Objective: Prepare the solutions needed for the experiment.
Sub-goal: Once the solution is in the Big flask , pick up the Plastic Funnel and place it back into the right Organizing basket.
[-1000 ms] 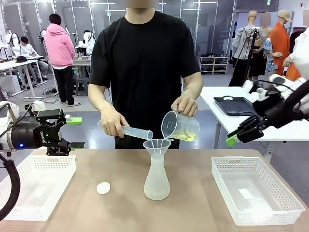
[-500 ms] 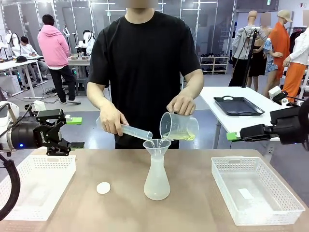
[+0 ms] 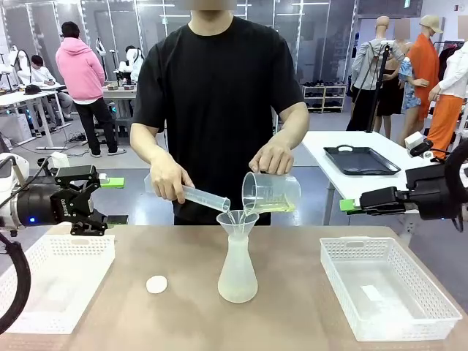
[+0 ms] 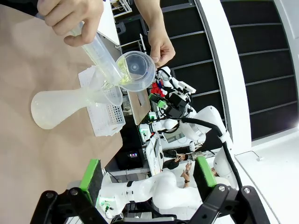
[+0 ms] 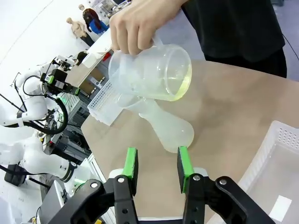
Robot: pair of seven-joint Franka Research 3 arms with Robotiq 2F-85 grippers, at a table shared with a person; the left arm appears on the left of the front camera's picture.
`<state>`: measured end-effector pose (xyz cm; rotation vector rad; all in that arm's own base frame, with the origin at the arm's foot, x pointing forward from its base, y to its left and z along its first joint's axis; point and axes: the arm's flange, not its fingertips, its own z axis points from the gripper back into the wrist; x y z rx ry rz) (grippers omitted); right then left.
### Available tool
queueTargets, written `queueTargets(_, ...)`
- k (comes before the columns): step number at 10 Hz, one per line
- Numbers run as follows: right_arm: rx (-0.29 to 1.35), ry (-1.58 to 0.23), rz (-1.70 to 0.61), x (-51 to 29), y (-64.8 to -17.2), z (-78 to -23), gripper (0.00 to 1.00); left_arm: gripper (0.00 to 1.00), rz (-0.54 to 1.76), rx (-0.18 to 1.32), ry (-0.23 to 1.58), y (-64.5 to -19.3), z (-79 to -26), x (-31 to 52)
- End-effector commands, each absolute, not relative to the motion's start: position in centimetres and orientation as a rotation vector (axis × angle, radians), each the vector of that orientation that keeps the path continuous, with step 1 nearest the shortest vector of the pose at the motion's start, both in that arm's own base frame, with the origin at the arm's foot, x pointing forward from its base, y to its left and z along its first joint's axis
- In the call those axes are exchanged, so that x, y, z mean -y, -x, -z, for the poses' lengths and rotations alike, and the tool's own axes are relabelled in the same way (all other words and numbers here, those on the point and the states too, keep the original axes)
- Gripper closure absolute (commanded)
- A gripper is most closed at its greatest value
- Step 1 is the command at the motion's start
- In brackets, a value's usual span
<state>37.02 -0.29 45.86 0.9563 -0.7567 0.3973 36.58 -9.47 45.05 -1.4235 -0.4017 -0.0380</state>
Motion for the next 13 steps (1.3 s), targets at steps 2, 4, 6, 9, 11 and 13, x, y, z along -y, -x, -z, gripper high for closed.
queueTargets(2,0.624,-1.104,-0.348,-0.4,-36.9,-46.8,0.56,0.0,0.026,0.399,1.446,-36.6,-45.3,9.7)
queueTargets(4,0.518,-1.293,-0.254,0.2,-36.8,-47.6,0.56,0.0,0.026,0.399,1.446,-36.6,-45.3,9.7)
queueTargets(6,0.418,-1.46,-0.203,-0.1,-36.7,-47.6,0.56,0.0,0.026,0.399,1.446,-36.6,-45.3,9.7)
queueTargets(9,0.403,-1.472,-0.2,-1.2,-36.9,-47.5,0.56,0.0,0.026,0.399,1.446,-36.6,-45.3,9.7)
queueTargets(11,0.404,-1.479,-0.243,-0.6,-36.3,-47.0,0.56,0.0,0.026,0.399,1.446,-36.6,-45.3,9.7)
queueTargets(13,0.404,-1.479,-0.243,-0.6,-36.3,-47.0,0.56,0.0,0.026,0.399,1.446,-36.6,-45.3,9.7)
